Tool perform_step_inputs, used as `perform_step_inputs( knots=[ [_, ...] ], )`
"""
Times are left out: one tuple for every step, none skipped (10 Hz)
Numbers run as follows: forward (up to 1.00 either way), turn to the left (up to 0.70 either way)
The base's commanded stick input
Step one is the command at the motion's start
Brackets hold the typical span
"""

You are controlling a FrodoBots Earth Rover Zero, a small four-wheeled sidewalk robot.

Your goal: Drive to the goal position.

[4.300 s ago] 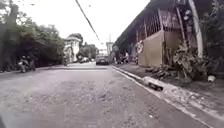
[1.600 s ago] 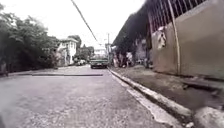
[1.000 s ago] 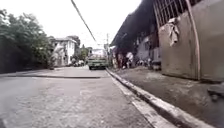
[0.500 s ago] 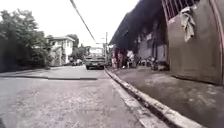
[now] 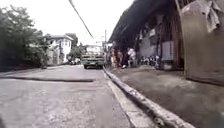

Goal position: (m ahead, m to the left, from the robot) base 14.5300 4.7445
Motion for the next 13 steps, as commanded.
perform_step_inputs(
  knots=[
    [1.00,0.00],
    [1.00,0.27],
    [1.00,0.27],
    [1.00,0.27],
    [1.00,0.27],
    [1.00,0.27],
    [1.00,0.27],
    [1.00,0.27],
    [1.00,0.27],
    [1.00,0.23],
    [1.00,0.08],
    [1.00,0.00],
    [1.00,0.00]
  ],
)
